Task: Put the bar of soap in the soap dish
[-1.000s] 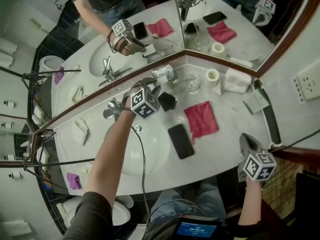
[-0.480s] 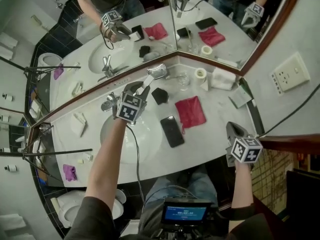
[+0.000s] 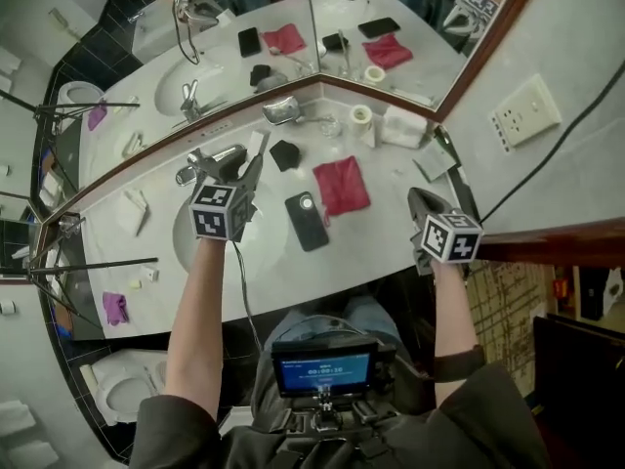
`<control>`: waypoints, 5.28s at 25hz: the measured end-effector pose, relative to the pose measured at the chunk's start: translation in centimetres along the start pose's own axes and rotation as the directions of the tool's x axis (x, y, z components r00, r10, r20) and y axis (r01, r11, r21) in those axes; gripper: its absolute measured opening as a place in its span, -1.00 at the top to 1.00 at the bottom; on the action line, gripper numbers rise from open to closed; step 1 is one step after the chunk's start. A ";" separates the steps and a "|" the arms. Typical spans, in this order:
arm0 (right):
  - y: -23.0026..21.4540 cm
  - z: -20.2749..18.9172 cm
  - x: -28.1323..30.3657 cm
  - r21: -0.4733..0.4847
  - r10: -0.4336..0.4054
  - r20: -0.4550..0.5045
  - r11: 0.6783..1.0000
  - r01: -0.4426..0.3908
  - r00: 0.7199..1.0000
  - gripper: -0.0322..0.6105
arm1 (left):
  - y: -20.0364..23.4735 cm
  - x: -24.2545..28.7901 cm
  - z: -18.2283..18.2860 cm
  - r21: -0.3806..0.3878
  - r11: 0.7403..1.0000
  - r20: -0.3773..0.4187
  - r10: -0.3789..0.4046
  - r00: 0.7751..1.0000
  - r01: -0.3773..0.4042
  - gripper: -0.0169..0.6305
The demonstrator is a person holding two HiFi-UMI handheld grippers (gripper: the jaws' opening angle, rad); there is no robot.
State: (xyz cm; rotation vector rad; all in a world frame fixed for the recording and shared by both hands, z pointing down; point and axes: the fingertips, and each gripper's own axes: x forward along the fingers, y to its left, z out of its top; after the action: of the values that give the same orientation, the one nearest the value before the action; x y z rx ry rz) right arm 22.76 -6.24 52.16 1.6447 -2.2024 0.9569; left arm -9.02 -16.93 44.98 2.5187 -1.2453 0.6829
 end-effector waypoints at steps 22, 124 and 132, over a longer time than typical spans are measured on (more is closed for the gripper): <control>1.5 -5.4 0.4 -0.057 0.111 -0.106 0.991 -0.118 0.988 0.84 | -17.3 11.7 -4.2 0.026 0.969 -0.137 -0.238 0.961 0.244 0.64; 1.2 -5.7 -0.7 -0.203 -0.107 -0.149 0.976 0.076 0.983 0.84 | -14.3 -4.6 -1.3 0.060 0.988 0.060 -0.149 0.987 0.145 0.94; -0.8 -6.7 2.6 -0.324 -0.135 -0.243 0.945 0.051 0.961 0.31 | -14.2 -4.4 -1.9 0.045 0.990 0.047 -0.137 0.990 0.135 0.94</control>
State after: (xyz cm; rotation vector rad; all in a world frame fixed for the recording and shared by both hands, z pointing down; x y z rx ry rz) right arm 21.34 -4.19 58.92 1.3762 -1.9603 0.7053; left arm -0.55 -4.56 44.16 2.6409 -1.0734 0.6242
